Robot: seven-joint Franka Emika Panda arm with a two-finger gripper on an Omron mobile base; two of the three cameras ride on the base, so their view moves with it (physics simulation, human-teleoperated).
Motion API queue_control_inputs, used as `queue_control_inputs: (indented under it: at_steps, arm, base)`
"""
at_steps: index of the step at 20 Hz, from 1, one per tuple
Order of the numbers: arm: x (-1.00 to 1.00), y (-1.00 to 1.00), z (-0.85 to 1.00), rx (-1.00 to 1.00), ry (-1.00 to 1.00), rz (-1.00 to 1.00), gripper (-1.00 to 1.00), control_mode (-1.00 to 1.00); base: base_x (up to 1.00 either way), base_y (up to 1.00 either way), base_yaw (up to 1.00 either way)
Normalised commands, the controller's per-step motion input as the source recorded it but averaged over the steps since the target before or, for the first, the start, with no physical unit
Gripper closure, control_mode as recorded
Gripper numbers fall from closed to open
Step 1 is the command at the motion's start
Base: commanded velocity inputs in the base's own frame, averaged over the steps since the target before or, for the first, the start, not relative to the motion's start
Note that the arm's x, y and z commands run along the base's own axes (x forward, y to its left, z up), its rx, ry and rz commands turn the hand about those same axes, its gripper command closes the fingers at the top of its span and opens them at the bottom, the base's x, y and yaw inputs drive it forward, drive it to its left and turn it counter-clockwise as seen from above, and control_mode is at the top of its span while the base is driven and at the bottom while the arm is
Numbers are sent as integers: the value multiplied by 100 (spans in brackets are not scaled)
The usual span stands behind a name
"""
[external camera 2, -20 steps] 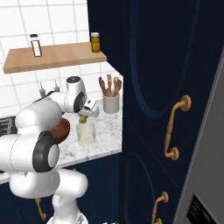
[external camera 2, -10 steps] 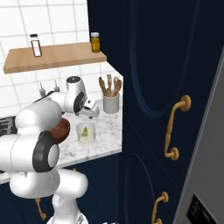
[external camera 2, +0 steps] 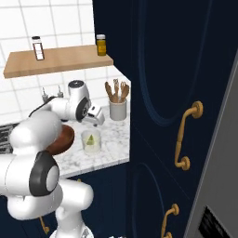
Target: Grab a lemon wedge from the fridge and one ice cube from the ice bowl, and put them in the glass of lemonade.
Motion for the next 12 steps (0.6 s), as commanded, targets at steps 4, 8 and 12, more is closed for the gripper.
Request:
queue_control_inputs:
  at_steps: [4, 8, 12]
  arm:
    - [-51, 0, 18, 3, -12, 0, -100, -100]
    - [-93, 0, 17, 6, -8, 0, -100, -100]
    - [-84, 0, 79, 0, 3, -1, -100, -100]
  base:
    - [0, 0, 0]
    - [0, 0, 0]
    - [0, 0, 0]
